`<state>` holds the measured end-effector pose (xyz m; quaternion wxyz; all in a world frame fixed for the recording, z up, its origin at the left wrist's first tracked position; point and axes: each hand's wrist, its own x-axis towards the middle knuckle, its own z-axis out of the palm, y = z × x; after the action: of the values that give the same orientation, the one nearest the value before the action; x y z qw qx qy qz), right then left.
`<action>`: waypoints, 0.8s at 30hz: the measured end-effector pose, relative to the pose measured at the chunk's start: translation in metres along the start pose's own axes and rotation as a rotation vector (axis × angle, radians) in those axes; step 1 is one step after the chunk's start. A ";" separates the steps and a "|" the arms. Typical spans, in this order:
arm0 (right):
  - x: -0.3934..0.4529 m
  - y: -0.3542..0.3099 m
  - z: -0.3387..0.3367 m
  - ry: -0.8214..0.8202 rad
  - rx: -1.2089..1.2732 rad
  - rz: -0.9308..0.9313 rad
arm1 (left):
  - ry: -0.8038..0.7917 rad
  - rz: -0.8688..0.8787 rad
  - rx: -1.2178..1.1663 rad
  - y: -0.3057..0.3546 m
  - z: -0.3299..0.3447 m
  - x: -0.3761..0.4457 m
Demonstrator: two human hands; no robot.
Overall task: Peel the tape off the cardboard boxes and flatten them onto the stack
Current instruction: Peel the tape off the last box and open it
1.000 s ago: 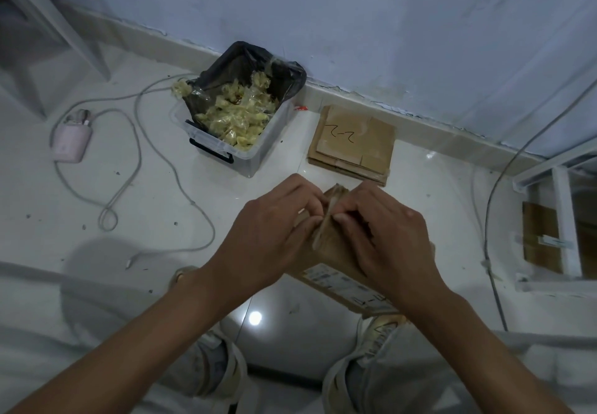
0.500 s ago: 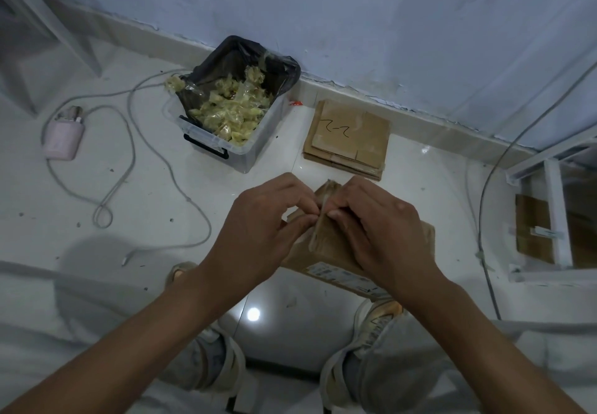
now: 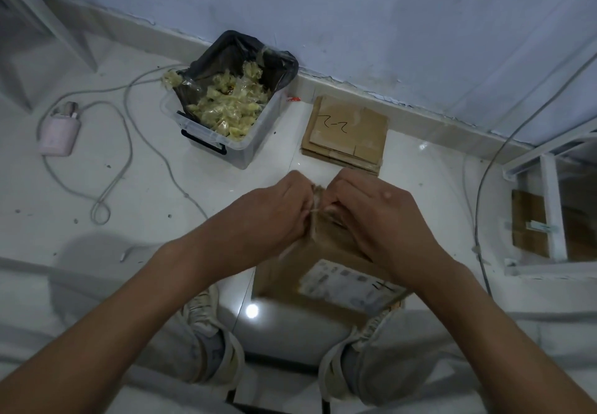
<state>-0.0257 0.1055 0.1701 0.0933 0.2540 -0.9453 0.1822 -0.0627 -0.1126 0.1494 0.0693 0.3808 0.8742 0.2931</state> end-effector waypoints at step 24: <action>-0.003 0.002 0.011 0.085 0.354 0.238 | 0.284 -0.118 -0.353 0.010 0.008 -0.011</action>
<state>-0.0247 0.1045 0.1590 0.0649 0.1453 -0.9171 0.3655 -0.0464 -0.1114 0.1477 0.0282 0.2658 0.8312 0.4874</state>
